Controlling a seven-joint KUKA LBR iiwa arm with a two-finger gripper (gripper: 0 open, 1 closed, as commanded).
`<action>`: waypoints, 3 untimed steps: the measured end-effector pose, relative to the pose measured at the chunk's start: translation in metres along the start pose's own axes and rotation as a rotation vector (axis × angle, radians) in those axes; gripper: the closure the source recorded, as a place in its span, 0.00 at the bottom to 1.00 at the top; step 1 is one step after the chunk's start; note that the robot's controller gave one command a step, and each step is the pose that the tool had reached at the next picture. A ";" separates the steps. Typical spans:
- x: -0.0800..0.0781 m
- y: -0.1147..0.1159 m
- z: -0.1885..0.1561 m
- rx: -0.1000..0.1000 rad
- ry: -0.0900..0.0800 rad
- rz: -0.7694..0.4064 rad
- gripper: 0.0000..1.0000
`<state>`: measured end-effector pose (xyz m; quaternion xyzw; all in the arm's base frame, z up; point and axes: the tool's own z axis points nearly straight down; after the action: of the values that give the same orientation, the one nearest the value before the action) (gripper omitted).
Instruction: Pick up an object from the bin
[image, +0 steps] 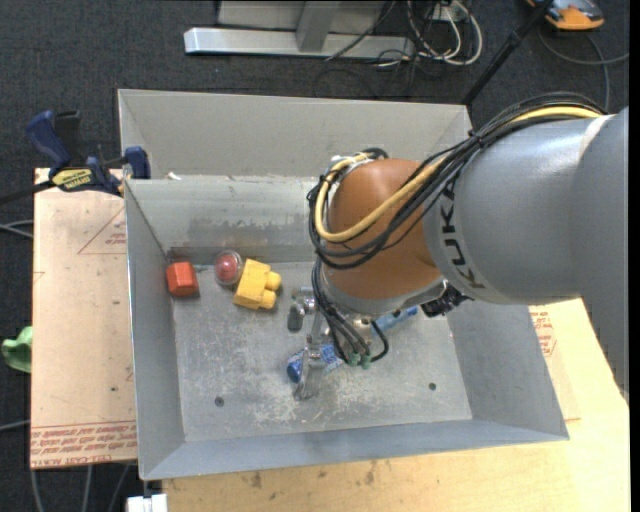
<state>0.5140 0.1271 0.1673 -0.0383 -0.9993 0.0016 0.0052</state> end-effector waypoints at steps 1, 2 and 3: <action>-0.024 -0.068 0.102 -0.001 -0.005 -0.115 0.00; -0.024 -0.064 0.098 -0.004 -0.010 -0.118 1.00; 0.002 -0.043 -0.027 -0.006 -0.017 -0.117 1.00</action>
Offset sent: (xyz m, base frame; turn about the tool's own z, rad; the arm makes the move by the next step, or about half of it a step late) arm 0.0181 -0.0668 -0.0973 -0.1205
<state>0.5093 0.0845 0.1947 0.0202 -0.9998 -0.0013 -0.0034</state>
